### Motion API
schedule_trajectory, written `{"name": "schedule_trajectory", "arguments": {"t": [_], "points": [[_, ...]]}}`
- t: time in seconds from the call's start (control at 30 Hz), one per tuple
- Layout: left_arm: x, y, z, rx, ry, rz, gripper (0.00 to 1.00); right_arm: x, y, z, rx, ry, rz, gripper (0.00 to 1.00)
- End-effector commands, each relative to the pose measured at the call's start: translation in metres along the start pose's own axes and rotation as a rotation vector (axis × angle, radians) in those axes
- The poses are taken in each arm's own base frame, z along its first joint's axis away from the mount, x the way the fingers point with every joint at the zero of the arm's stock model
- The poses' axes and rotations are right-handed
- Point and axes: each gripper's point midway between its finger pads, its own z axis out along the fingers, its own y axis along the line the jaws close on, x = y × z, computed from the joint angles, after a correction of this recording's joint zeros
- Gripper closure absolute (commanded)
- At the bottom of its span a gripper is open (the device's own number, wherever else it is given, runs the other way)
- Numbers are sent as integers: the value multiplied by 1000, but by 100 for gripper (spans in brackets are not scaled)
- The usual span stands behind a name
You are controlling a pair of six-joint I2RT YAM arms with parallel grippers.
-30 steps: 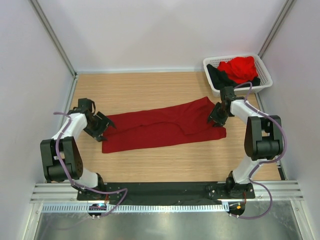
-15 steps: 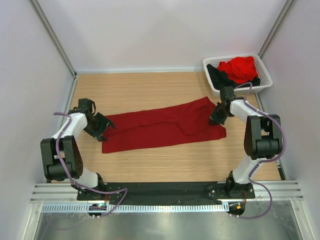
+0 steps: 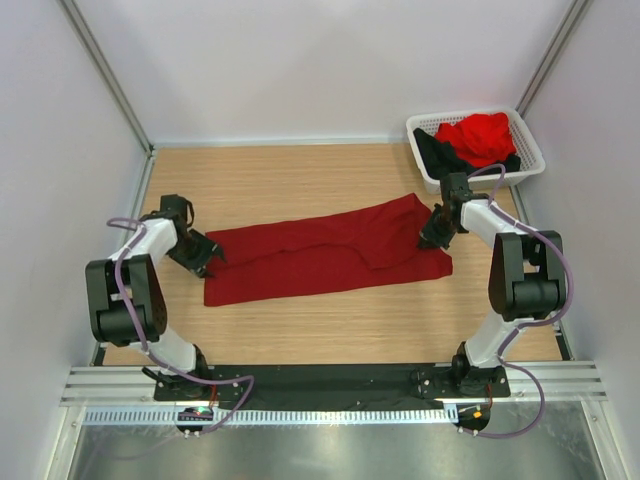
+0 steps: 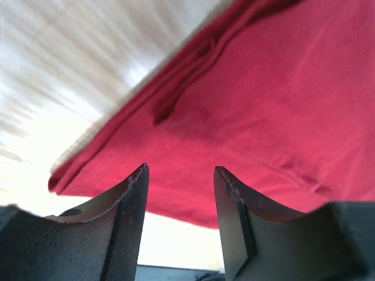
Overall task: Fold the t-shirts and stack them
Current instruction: Fold the tshirt
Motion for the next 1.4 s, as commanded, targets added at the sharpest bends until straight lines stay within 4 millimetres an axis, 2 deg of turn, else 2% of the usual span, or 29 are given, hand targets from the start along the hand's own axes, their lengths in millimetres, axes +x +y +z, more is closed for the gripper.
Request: {"name": "schedule_trajectory", "arguments": {"t": [0.0,0.2,0.47,0.6,0.7,0.9,1.13,1.2,1.23,1.3,1.37], "points": [[-24,-12,-2,-1,-74,3,51,-7,7,-13,-38,-41,-20,99],[-37,-17,4,-27,-87,6,54,-8,4,-15,-28,-49,-38,99],[-28,-10,9,-72,-39,-34,56,-11,6,-16,-33,-53,-40,99],[-30,-9,10,-89,-40,-39,57,-12,9,-16,-41,-53,-42,99],[-29,-6,16,-115,-21,-40,67,-13,10,-15,-42,-52,-44,99],[-33,-6,19,-133,-27,-26,77,-14,10,-16,-38,-55,-50,99],[-43,-12,3,-122,-69,16,100,-21,15,-26,-44,-77,-54,99],[-49,-16,-7,-136,-102,53,100,-27,19,-32,-49,-89,-52,99],[-52,-13,-11,-166,-112,88,100,-37,27,-39,-65,-113,-53,99],[-63,-26,-22,-160,-154,132,100,-46,36,-47,-83,-136,-40,99],[-69,-30,-26,-186,-171,198,100,-62,50,-58,-115,-177,-32,99]]}}
